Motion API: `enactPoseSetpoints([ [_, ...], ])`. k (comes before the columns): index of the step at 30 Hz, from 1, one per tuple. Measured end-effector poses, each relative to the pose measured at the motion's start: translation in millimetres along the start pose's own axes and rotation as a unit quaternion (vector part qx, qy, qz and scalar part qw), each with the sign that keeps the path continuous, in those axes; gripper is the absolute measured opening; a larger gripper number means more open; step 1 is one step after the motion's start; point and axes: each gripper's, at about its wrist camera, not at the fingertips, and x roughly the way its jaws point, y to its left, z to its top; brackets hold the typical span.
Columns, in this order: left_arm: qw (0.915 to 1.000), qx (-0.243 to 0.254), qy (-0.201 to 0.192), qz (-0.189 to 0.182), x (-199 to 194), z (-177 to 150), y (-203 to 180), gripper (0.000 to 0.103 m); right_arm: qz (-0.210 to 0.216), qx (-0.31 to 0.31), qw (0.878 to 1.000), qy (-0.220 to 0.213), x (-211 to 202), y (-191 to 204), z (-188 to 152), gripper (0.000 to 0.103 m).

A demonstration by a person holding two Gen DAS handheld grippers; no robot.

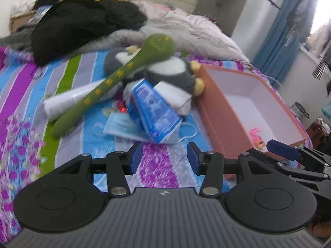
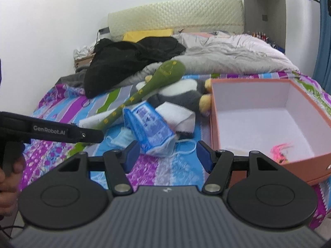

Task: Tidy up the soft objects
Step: 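Move both open tools back toward the pile of items, then grasp the blue face mask with the left tool while the right grasps the blue tissue packet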

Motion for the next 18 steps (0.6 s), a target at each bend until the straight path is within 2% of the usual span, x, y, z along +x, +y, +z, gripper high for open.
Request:
enactPoseSetpoints([
  [8, 0.9975, -0.047, 0.047, 0.024, 44.1, -26.8, 36.7, 0.053, 0.01, -0.014, 0.999, 0.038, 37.3, 8.4, -19.4, 0.063],
  [18, 0.9928, -0.098, 0.06, 0.036, 116.2, -16.3, 77.3, 0.054, 0.021, -0.07, 0.995, 0.074, 106.0, 18.0, -17.3, 0.063],
])
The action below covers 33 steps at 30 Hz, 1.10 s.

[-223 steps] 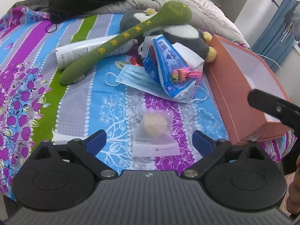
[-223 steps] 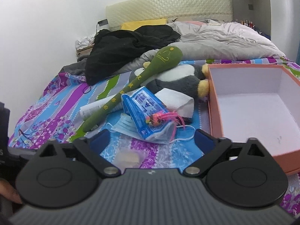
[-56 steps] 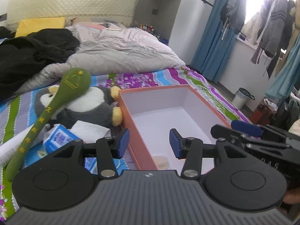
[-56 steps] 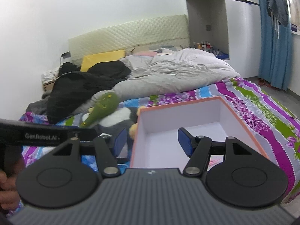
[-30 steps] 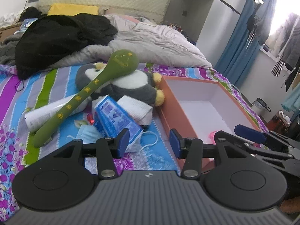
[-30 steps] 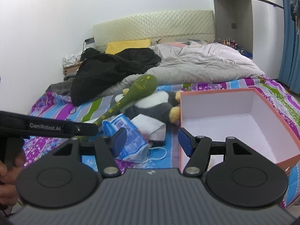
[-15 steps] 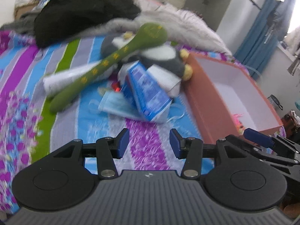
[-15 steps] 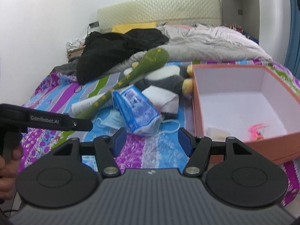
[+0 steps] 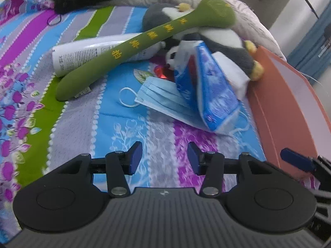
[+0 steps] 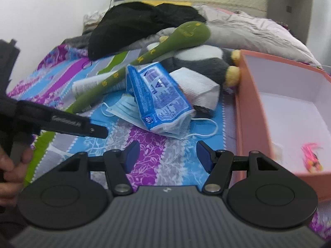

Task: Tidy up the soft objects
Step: 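Grasp the blue face mask with the left tool while the right grasps the blue tissue packet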

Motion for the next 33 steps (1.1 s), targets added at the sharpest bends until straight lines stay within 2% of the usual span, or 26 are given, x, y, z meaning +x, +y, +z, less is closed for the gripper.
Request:
enactPoseSetpoints([
  [5, 0.9983, -0.047, 0.017, -0.028, 34.5, 10.7, 12.7, 0.054, 0.016, -0.034, 0.999, -0.003, 30.0, 8.7, 7.7, 0.063],
  [9, 0.9949, -0.084, 0.01, -0.054, 51.0, 17.3, 21.2, 0.054, 0.018, -0.067, 0.998, -0.008, 50.6, 14.6, 15.1, 0.062],
  [13, 0.9883, -0.127, 0.017, -0.083, 64.4, 23.0, 28.7, 0.053, 0.022, -0.085, 0.996, -0.009, 67.6, 18.8, 22.4, 0.062],
  [21, 0.9814, -0.156, 0.011, -0.112, 78.5, 27.0, 33.2, 0.052, 0.025, -0.097, 0.995, 0.005, 92.9, 24.3, 23.2, 0.049],
  [24, 0.9813, -0.155, 0.011, -0.113, 82.9, 28.7, 32.7, 0.037, 0.032, -0.097, 0.995, 0.008, 96.6, 23.3, 23.4, 0.041],
  [26, 0.9821, -0.155, 0.006, -0.107, 83.9, 29.2, 32.8, 0.018, 0.046, -0.095, 0.994, 0.008, 96.4, 23.1, 24.6, 0.03],
  [27, 0.9831, -0.154, 0.002, -0.099, 83.9, 29.6, 31.9, 0.016, 0.05, -0.094, 0.994, 0.007, 95.7, 23.6, 25.4, 0.022],
  [29, 0.9839, -0.151, -0.001, -0.095, 83.6, 30.0, 32.2, 0.008, 0.05, -0.099, 0.994, 0.0, 92.0, 24.2, 26.5, 0.018],
  [33, 0.9854, -0.141, -0.013, -0.094, 75.6, 30.4, 29.4, 0.003, 0.048, -0.09, 0.995, -0.007, 81.8, 20.1, 29.5, 0.01],
])
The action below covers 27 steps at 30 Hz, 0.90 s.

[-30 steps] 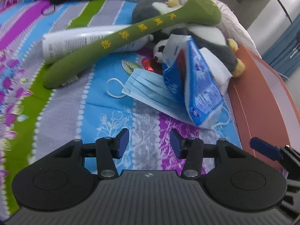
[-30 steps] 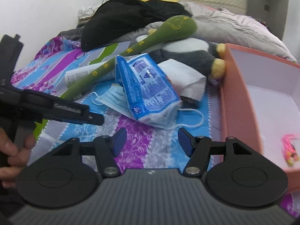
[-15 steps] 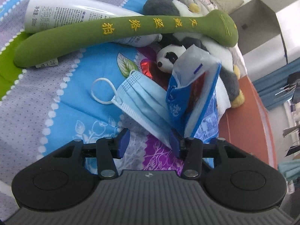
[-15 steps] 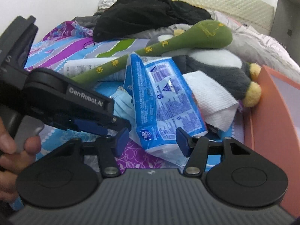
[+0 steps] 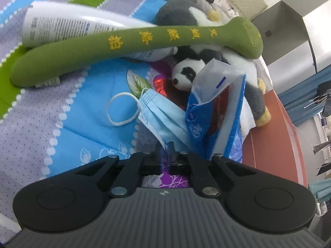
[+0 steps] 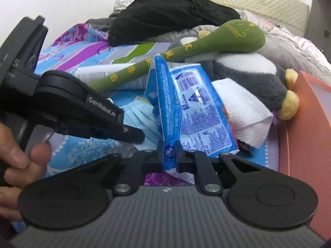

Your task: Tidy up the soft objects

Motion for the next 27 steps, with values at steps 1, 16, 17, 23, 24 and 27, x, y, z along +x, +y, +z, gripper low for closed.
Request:
enactPoseSetpoints([
  [1, 1.0, 0.003, -0.003, 0.001, -2.8, -0.2, -1.6, 0.003, -0.003, 0.0, 1.0, -0.003, -3.5, -0.5, 0.8, 0.01],
  [16, 0.9999, 0.013, 0.005, 0.0, -71.2, -41.0, -3.2, 0.002, -0.082, -0.012, 0.997, 0.009, -67.9, 7.0, -7.3, 0.006],
  [17, 1.0, 0.001, 0.01, -0.002, -75.4, -46.9, 1.6, 0.002, -0.084, -0.01, 0.996, 0.013, -71.9, 8.4, -10.0, 0.006],
  [23, 0.9995, 0.008, 0.017, 0.027, -99.7, -73.0, 10.0, 0.002, -0.09, -0.013, 0.995, 0.03, -96.4, 21.4, -28.0, 0.005],
  [24, 0.9992, 0.013, 0.016, 0.034, -103.5, -76.4, 10.2, 0.002, -0.088, -0.012, 0.996, 0.031, -100.8, 23.6, -30.5, 0.005],
  [27, 0.9984, 0.012, 0.021, 0.051, -112.0, -82.4, 14.5, 0.002, -0.084, -0.004, 0.996, 0.034, -109.7, 29.5, -37.8, 0.005],
])
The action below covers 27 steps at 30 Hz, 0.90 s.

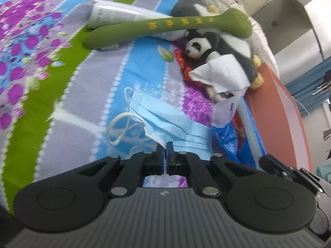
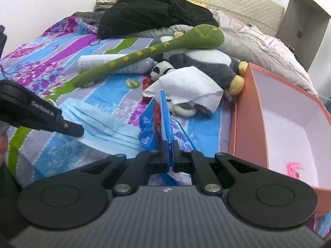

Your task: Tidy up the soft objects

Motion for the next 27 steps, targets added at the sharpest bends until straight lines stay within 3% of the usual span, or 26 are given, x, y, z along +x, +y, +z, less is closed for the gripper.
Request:
enactPoseSetpoints([
  [7, 0.9991, 0.035, 0.023, 0.003, -21.8, -11.9, 1.0, 0.004, 0.033, 0.038, 0.999, -0.001, -11.3, -1.7, -11.7, 0.008],
  [9, 0.9983, 0.045, 0.036, 0.005, -26.6, -15.7, 1.5, 0.011, 0.051, 0.056, 0.997, -0.006, -13.8, -5.4, -12.8, 0.009],
  [11, 0.9972, 0.06, 0.044, 0.011, -32.8, -19.9, 1.9, 0.035, 0.063, 0.067, 0.996, -0.006, -14.1, -8.4, -13.8, 0.009],
  [14, 0.9953, 0.083, 0.047, 0.017, -41.9, -26.1, -0.3, 0.046, 0.075, 0.079, 0.994, -0.007, -14.8, -10.9, -16.0, 0.01],
  [15, 0.9943, 0.091, 0.052, 0.018, -43.8, -27.6, -1.2, 0.048, 0.078, 0.084, 0.993, -0.006, -14.3, -12.1, -16.7, 0.023],
  [16, 0.9932, 0.1, 0.057, 0.02, -45.0, -28.7, -2.7, 0.051, 0.08, 0.088, 0.993, -0.006, -14.0, -13.4, -17.7, 0.045],
  [18, 0.9908, 0.121, 0.056, 0.024, -48.4, -30.4, -5.9, 0.054, 0.087, 0.096, 0.991, -0.014, -14.5, -15.2, -20.9, 0.06],
  [19, 0.9893, 0.132, 0.057, 0.025, -48.9, -30.3, -7.7, 0.057, 0.092, 0.099, 0.991, -0.016, -13.3, -15.8, -22.1, 0.061],
  [22, 0.9826, 0.172, 0.057, 0.042, -47.4, -25.1, -17.4, 0.067, 0.079, 0.095, 0.992, -0.012, -5.7, -13.3, -25.7, 0.061],
  [27, 0.9552, 0.284, 0.06, 0.059, -38.1, -16.3, -42.5, 0.071, 0.062, 0.055, 0.996, -0.028, 3.5, -5.1, -34.7, 0.061],
])
